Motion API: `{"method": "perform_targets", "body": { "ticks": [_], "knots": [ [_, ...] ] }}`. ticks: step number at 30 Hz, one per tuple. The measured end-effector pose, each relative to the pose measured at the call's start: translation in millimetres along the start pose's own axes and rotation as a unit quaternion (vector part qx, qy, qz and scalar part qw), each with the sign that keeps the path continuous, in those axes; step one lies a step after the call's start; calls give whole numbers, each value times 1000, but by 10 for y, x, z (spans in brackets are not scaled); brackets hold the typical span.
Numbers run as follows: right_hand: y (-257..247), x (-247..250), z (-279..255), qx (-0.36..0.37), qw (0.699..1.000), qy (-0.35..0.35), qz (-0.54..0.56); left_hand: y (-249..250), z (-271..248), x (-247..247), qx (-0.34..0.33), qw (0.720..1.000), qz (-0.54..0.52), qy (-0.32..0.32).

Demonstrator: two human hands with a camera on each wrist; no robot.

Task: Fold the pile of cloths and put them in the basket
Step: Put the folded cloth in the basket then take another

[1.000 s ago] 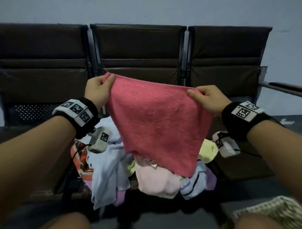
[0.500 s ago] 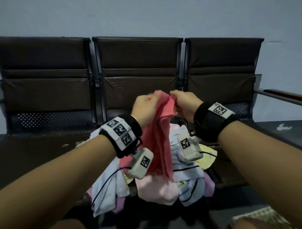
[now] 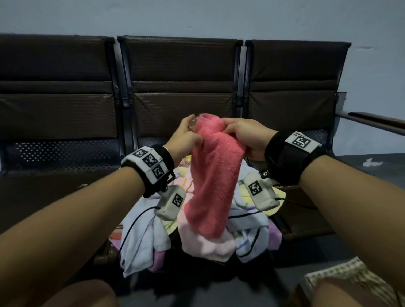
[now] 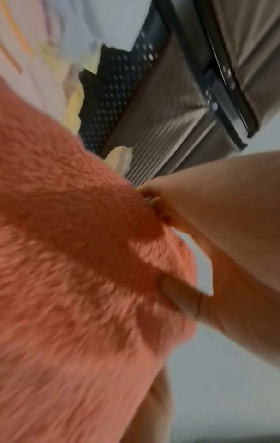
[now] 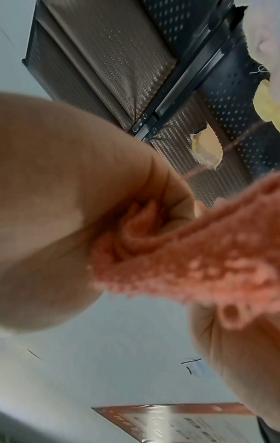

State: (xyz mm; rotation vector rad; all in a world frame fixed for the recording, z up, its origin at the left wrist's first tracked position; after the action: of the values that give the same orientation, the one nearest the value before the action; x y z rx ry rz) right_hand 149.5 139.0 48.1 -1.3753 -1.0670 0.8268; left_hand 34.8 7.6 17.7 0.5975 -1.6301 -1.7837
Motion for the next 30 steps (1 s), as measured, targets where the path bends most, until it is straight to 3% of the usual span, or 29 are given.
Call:
{"method": "perform_targets", "body": {
  "ticks": [3,4,7,10,15,19,23,27,30],
  "knots": [
    [12,28,49,20,1000,-6,-17,-6,18,54,37,990,-22,-132],
    [20,53,67,28,999,3,-26,-12,28,84,47,988,-25,-145],
    [74,195,128,22,997,3,-79,-39,129,164,59,991,-10,-122],
    [173,394,251,-27,978,6,-208,-89,294,208,89,991,0,-98],
    [310,680,601,-7,944,130,-304,-122,663,258,140,983,100,-70],
    [250,821,949,92,918,254,-289,-43,1107,270,77,991,97,49],
    [36,878,1220,178,907,308,-225,131,1495,353,-27,985,88,143],
    [-26,899,1253,241,911,304,-141,204,1532,391,-111,984,49,130],
    [157,862,1168,222,933,266,-96,30,1333,419,-122,988,37,90]
  ]
}}
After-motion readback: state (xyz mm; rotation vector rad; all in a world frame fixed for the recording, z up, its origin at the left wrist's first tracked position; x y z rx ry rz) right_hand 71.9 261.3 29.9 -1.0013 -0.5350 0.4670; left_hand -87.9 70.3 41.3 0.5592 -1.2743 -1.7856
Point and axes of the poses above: each hand's wrist, its own z-axis towards the middle knuckle, its own x-axis out of the back of the hand, y = z × x, the point moved 1 cm from there along z, towards the middle knuckle, and after that the axes turned 3 degrees about z, right-handed, at the moved point
